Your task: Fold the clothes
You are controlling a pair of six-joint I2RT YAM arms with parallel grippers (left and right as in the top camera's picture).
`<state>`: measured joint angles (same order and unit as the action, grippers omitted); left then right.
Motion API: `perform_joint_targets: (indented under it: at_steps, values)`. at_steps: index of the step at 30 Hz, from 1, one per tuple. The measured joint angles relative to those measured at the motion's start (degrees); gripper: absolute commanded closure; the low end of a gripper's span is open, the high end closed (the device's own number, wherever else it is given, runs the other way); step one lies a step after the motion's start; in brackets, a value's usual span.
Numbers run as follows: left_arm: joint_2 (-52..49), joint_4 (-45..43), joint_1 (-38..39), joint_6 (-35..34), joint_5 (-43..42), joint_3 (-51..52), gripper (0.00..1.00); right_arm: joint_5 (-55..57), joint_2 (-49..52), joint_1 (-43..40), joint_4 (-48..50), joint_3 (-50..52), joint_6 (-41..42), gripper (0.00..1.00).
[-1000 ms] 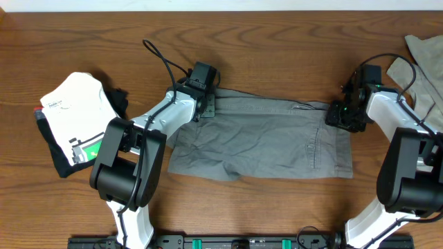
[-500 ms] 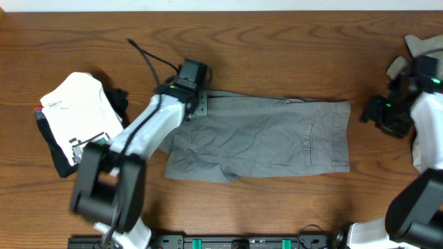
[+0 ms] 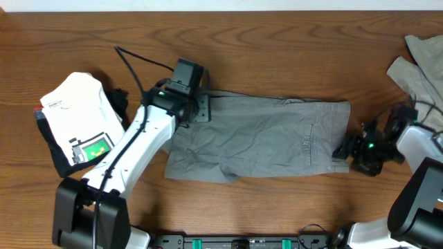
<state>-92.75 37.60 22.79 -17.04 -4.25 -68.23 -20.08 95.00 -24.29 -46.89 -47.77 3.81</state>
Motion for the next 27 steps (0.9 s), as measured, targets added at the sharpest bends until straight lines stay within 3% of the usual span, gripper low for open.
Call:
perform_joint_targets:
  at_steps: [5,11,27]
  values:
    - [-0.37,0.13,2.80,-0.33,-0.57,0.00,0.40,-1.22,-1.84,-0.02,3.10,2.47,0.33,0.36]
    - [-1.31,-0.13,6.21,-0.81,-1.07,0.00,0.49,-3.13,-2.93,-0.09,4.63,4.61,1.01,0.38]
    - [-6.86,-1.79,10.19,-0.81,-1.40,0.00,0.53,-5.95,-4.00,-0.39,7.52,7.08,5.40,0.41]
